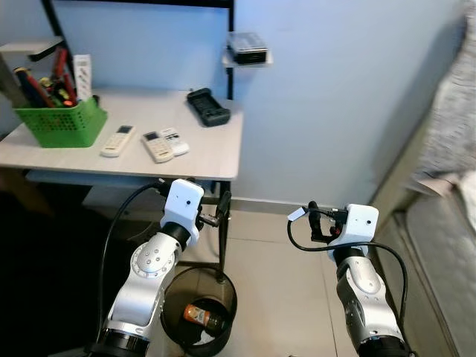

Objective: Clean up the room

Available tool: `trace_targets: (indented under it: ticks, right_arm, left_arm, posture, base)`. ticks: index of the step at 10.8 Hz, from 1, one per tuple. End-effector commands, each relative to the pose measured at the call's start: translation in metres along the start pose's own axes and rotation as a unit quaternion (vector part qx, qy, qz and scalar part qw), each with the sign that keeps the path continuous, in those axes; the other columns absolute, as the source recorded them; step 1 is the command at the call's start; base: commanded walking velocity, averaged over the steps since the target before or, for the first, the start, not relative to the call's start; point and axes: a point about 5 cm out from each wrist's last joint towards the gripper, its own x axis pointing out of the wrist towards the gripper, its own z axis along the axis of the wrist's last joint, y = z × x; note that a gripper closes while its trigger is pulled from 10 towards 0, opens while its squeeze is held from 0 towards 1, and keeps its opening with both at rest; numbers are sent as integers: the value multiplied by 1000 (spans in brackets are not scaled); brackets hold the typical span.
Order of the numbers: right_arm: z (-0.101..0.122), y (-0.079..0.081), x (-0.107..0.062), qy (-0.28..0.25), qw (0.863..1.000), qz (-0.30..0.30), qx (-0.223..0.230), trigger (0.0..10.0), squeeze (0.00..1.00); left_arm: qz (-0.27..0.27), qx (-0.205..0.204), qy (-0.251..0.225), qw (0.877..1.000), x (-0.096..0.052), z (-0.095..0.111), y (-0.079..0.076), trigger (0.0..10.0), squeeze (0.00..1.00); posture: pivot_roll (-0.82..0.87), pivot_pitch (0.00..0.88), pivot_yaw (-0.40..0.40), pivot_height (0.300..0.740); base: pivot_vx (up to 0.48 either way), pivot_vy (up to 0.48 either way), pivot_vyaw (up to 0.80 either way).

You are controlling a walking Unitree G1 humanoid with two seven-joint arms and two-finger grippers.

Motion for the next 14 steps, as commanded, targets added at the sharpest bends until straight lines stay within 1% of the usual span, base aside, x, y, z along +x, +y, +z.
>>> trace_targets:
  ticks: [1,6,9,10,11,12,13,14]
  right_arm:
    - [-1,-2,1,5,1000,-1,-6,10000,0]
    - [-2,-1,4,10,1000,2,-11,10000,0]
    - [-1,-1,4,0,1000,4,-19,10000,0]
    - [-1,-3,5,2,1000,2,-17,10000,0]
    - [0,-4,5,-4,1000,3,-12,10000,0]
    - [-1,-6,3,-6,1000,3,-12,10000,0]
    - [-2,-10,0,-10,1000,-7,-7,10000,0]
    - [-1,-15,-5,-20,999,-29,21,10000,0]
  left_arm:
    - [-11,15,-9,1000,1,4,-4,10000,0]
    - [-24,24,-10,999,2,5,-7,10000,0]
    - [-26,15,-14,999,3,6,-7,10000,0]
    - [-23,-3,-11,1000,5,5,-5,10000,0]
    - [-20,-12,11,1000,6,-1,1,10000,0]
    - [-2,-20,30,999,4,-8,12,10000,0]
    - [15,-37,47,998,2,-15,19,10000,0]
    - [59,-69,47,995,-5,-19,32,10000,0]
  posture:
    - [28,0,7,731]
    - [27,0,11,731]
    - [26,0,11,731]
    - [26,0,11,731]
    - [25,0,9,731]
    - [22,0,10,731]
    - [22,0,10,731]
    - [17,0,13,731]
  base:
    - [304,-368,0]
    - [305,-367,0]
    - [311,-363,0]
    - [326,0,0]
    - [0,0,-575]
    - [0,0,-575]
    - [0,0,-581]
    - [0,0,-581]
